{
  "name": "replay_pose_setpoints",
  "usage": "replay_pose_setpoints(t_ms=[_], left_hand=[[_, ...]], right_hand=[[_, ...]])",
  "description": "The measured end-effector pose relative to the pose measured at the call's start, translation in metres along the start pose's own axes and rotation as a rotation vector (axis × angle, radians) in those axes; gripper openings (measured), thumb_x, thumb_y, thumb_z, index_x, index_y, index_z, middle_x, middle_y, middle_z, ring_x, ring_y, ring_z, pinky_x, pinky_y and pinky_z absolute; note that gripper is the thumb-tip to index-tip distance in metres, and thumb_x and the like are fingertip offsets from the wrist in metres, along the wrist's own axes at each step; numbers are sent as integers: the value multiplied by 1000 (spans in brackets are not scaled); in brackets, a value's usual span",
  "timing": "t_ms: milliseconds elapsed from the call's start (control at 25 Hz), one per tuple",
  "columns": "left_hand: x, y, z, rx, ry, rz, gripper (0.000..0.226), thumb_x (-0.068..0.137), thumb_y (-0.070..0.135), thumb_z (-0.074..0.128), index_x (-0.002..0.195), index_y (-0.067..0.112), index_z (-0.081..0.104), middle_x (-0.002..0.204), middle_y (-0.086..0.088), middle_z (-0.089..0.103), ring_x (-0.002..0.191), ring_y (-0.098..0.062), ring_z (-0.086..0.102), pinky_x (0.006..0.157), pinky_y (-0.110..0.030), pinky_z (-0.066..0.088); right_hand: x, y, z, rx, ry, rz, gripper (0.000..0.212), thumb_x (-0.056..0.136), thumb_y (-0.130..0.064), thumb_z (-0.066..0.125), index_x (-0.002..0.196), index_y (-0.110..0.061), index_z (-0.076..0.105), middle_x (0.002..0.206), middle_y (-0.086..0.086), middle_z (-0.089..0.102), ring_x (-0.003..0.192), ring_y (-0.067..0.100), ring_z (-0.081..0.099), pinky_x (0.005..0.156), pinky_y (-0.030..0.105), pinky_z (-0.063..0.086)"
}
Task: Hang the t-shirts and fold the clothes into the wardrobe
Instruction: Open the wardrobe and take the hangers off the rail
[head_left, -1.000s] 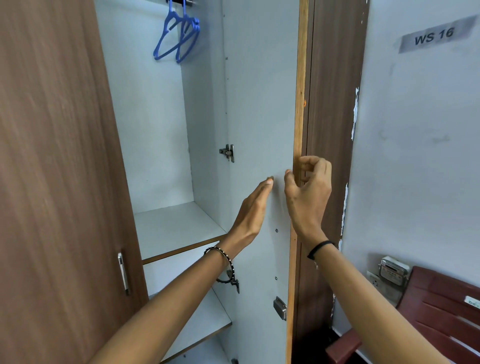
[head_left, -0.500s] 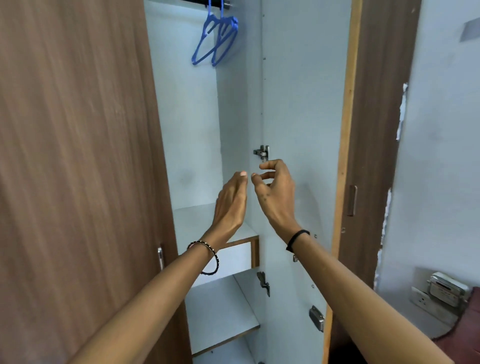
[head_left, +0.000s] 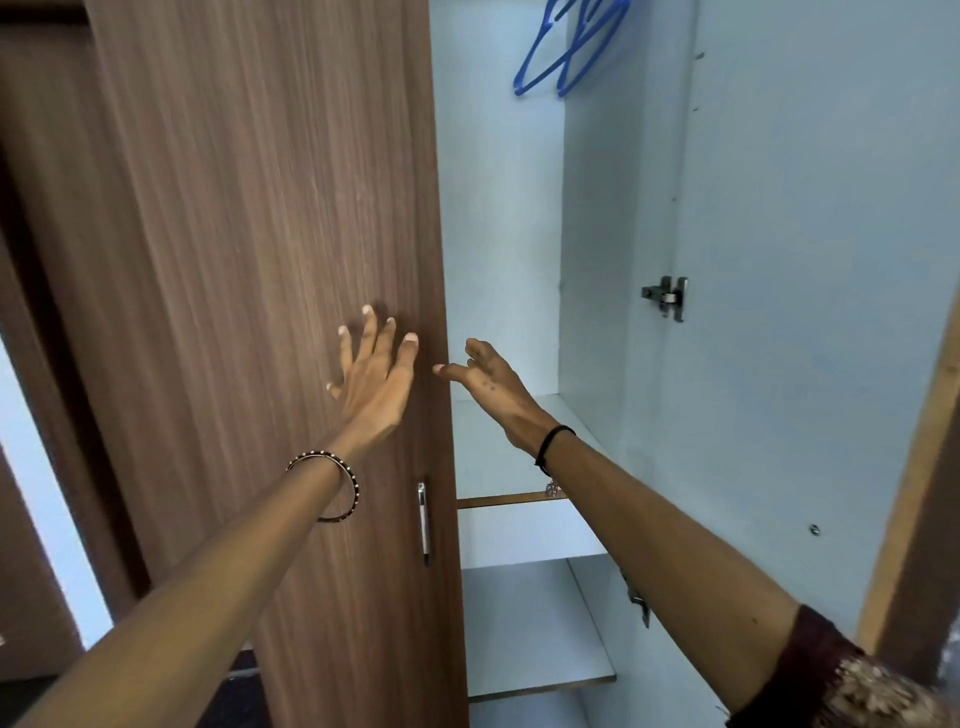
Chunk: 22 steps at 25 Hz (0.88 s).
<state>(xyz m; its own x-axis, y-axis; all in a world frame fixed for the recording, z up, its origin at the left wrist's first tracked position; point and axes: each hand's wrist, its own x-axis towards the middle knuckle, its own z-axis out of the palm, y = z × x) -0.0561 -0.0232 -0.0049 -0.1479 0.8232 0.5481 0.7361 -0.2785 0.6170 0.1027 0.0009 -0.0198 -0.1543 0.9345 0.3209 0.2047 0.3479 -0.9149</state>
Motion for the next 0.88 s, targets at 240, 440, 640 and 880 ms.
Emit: replay_pose_setpoints(t_ms=[240,440,640,880], left_hand=[[9,-26,9,56,-107,-59,72,98,45,48,157,30,10,163,16,-13,152,-21,-10,118,-64,11],[3,-25,7,54,-185,-95,90,91,35,62,158,30,1,164,9,-13,151,-26,-10,121,-54,11],[-22,-14,-2,30,-198,-139,100,88,33,67,157,29,-5,163,9,-19,151,-26,-10,120,-55,14],[-72,-4,-19,-37,-214,-90,116,82,19,73,154,30,-17,160,5,-28,151,-29,-10,121,-50,18]], right_hand=[[51,8,15,141,-111,41,88,77,-50,78,147,-13,40,147,-4,52,136,13,47,101,28,39],[54,20,20,75,-31,64,52,93,-32,74,132,-12,48,129,3,63,122,19,60,95,29,48],[19,10,27,-36,93,-16,41,96,-28,71,127,-9,52,116,1,61,105,15,60,73,13,44],[-49,-18,54,-130,186,-78,29,97,-26,69,111,-12,48,99,-2,56,84,10,55,69,20,48]])
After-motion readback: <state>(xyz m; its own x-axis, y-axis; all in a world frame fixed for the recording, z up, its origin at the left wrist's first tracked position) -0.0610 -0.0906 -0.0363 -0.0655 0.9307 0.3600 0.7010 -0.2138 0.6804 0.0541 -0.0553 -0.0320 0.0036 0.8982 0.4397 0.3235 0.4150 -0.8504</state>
